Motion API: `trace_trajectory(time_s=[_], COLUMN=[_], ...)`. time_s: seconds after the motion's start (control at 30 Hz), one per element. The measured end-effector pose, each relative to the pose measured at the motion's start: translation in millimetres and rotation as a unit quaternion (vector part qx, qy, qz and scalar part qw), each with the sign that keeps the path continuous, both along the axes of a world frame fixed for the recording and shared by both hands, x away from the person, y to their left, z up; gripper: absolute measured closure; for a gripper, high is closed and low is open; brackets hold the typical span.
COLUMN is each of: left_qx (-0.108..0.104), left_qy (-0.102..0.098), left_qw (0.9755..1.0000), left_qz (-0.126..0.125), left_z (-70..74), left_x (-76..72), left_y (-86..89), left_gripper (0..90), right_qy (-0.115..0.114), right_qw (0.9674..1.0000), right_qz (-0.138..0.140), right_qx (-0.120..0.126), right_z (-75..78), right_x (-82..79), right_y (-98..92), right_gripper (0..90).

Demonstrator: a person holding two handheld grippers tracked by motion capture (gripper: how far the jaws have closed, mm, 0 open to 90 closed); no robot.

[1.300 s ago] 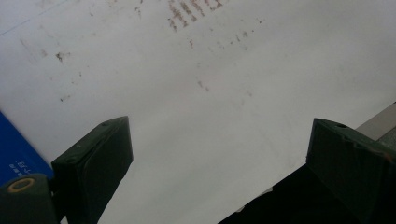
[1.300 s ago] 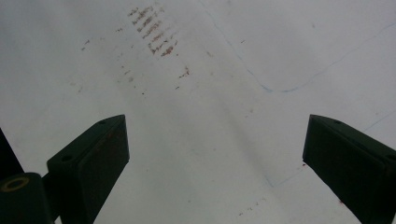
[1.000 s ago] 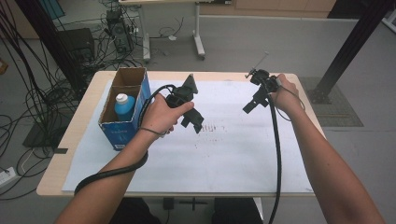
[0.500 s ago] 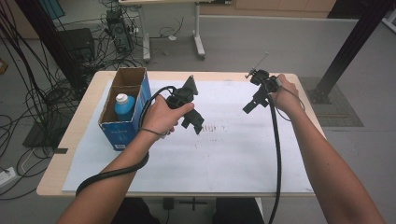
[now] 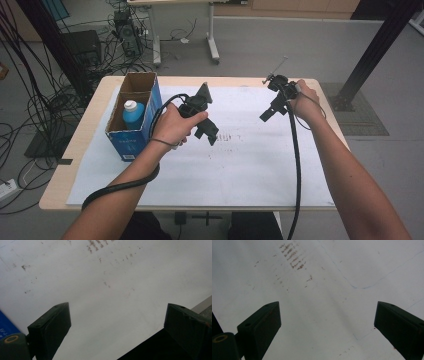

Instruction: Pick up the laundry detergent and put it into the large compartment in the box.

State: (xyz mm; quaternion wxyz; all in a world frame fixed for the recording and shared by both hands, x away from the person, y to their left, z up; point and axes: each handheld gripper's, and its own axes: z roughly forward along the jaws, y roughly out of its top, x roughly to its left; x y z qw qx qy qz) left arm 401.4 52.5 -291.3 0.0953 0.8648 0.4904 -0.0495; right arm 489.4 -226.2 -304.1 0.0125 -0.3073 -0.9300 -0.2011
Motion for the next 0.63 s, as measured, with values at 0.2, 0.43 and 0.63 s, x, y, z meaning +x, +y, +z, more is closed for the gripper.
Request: trace_trajectory(time_s=[0.2, 0.43, 0.63], left_qx=[0.002, 0.000, 0.001], left_qy=[-0.001, -0.002, -0.005], left_qw=[1.0000, 1.0000, 1.0000], left_qz=[0.003, 0.002, 0.005], left_z=[0.3, 1.4, 0.9], left_x=[-1.4, -5.1, -8.2], left_y=[-0.1, 0.1, 1.4], left_gripper=[7.5, 7.5, 7.5], right_qy=[-0.002, -0.003, -0.017], right_qw=[1.0000, 1.0000, 0.9997], right_qz=[-0.002, -0.005, -0.011], right_qx=[0.002, 0.003, 0.017], right_z=[1.9, 3.1, 10.7], right_x=[-2.5, -8.5, -23.9], right_y=[-0.4, -0.9, -1.2], right_gripper=[6.9, 6.9, 6.9])
